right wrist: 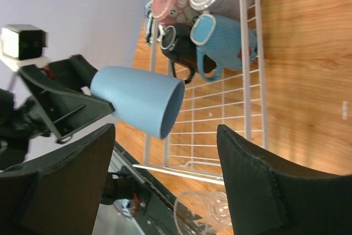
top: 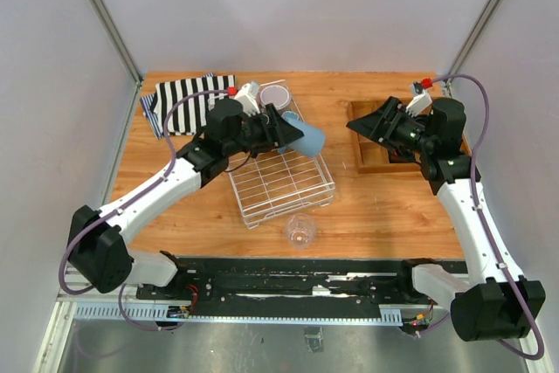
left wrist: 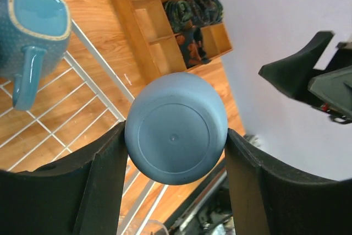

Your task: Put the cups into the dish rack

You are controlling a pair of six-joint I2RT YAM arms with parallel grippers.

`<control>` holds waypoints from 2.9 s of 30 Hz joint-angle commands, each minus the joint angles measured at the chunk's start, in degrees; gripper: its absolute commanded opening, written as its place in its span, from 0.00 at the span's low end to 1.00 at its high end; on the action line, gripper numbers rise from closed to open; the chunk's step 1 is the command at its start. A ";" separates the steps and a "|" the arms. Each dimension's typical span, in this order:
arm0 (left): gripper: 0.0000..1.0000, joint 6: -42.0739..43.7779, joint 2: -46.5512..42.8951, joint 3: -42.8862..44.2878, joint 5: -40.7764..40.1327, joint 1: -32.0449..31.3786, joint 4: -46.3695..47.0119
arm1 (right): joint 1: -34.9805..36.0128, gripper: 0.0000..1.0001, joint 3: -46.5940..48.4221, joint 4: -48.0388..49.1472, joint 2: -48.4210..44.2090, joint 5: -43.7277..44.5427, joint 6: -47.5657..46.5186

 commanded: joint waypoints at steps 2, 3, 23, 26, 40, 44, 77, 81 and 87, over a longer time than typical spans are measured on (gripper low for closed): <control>0.27 15.10 4.17 8.48 -14.15 -6.34 -12.75 | -1.00 0.75 3.47 -11.22 -1.06 3.24 -10.93; 0.27 16.16 5.00 9.56 -16.39 -7.00 -14.39 | -1.00 0.75 3.71 -11.63 -1.15 3.35 -11.25; 0.25 26.10 18.09 18.09 -30.13 -12.83 -22.49 | -1.44 0.77 4.30 -14.13 -2.17 3.91 -13.63; 0.25 26.55 19.30 18.91 -30.76 -13.11 -22.65 | -1.52 0.77 4.26 -14.51 -2.22 4.07 -13.98; 0.26 28.50 25.57 23.01 -31.75 -14.01 -24.07 | -1.83 0.77 4.55 -15.12 -2.35 4.65 -14.84; 0.27 28.64 26.71 23.87 -31.80 -14.01 -24.28 | -1.88 0.77 4.49 -15.41 -2.48 4.85 -15.07; 0.91 28.71 24.99 25.50 -31.26 -14.18 -25.54 | -1.81 0.78 4.63 -16.99 -2.13 5.24 -16.01; 0.94 27.80 22.17 26.23 -31.44 -14.18 -25.80 | -1.58 0.77 4.75 -19.67 -2.30 6.06 -17.42; 0.97 26.40 17.49 28.80 -31.78 -14.18 -29.29 | 2.29 0.76 4.74 -27.32 -3.72 8.72 -22.11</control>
